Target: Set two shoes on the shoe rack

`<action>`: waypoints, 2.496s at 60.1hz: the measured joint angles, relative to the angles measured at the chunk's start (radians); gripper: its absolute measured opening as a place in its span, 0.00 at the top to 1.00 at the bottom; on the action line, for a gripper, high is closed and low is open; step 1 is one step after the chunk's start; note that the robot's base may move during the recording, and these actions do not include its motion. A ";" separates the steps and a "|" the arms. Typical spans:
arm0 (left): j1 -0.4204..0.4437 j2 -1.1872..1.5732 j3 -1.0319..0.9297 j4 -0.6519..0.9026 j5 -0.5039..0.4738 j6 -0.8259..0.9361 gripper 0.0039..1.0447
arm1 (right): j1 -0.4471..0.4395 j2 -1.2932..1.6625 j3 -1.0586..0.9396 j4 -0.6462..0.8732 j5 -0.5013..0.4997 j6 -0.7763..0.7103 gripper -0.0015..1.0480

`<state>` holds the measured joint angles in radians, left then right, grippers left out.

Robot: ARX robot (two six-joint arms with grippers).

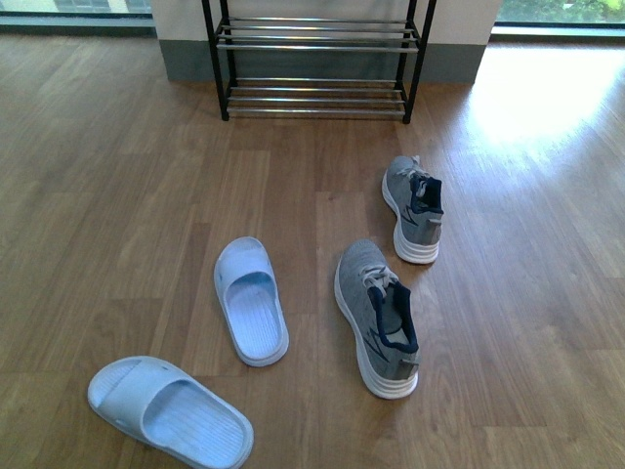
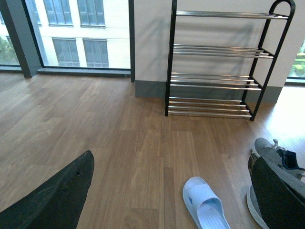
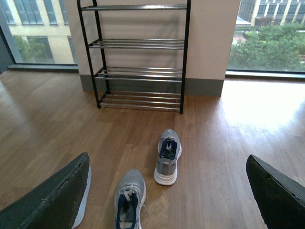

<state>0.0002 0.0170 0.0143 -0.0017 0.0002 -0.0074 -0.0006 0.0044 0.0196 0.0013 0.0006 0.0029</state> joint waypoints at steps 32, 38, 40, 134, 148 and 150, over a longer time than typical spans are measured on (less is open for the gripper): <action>0.000 0.000 0.000 0.000 0.000 0.000 0.09 | 0.000 0.000 0.000 0.000 0.000 0.000 0.09; 0.000 0.000 0.000 0.000 0.000 0.000 0.09 | 0.000 0.000 0.000 0.000 0.000 0.000 0.09; 0.000 0.000 0.000 0.000 0.000 0.000 0.09 | 0.000 0.000 0.000 0.000 0.000 0.000 0.09; 0.000 0.000 0.000 0.000 0.000 0.000 0.09 | -0.109 2.348 0.964 0.505 0.012 -0.053 0.09; 0.000 0.000 0.000 0.000 0.000 0.000 0.09 | -0.172 2.562 1.150 0.423 0.039 -0.134 0.09; 0.000 0.000 0.000 0.000 0.000 0.000 0.09 | -0.175 2.586 1.173 0.404 0.035 -0.151 0.09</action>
<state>0.0002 0.0170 0.0143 -0.0017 0.0002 -0.0074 -0.1757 2.5904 1.1923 0.4057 0.0360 -0.1482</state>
